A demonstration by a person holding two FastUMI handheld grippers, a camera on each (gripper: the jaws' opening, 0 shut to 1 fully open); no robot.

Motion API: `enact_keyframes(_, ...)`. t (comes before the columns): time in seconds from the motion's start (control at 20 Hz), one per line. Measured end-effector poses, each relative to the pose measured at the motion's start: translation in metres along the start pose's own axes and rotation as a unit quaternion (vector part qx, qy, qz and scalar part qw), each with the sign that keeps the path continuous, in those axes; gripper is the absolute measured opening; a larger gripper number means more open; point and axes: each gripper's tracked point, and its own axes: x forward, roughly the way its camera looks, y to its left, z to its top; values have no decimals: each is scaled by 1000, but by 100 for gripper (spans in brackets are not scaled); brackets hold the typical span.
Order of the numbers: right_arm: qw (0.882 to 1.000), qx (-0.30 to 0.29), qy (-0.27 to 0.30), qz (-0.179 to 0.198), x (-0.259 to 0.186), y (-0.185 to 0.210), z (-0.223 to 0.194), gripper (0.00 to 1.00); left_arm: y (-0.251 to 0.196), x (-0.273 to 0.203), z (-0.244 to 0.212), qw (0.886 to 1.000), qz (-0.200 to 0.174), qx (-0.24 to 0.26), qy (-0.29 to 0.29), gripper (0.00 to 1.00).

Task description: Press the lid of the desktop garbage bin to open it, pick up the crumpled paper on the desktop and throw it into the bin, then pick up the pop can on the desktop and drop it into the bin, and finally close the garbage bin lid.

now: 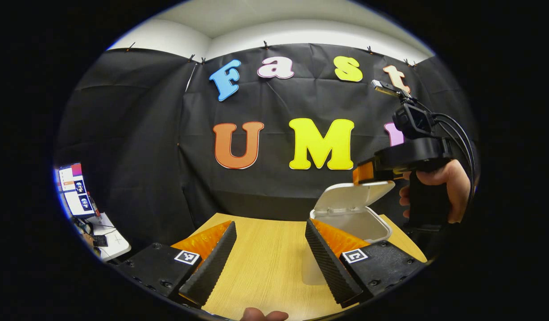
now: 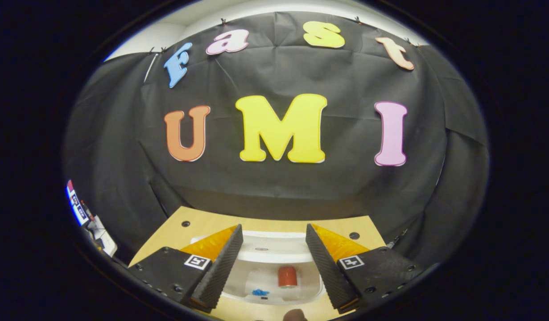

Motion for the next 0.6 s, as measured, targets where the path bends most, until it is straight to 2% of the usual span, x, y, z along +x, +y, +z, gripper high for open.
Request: enact_keyframes(0.6, 998, -8, 57, -13, -16, -5, -86, 92, 4, -21, -7, 1000, -6, 5, 2, 100)
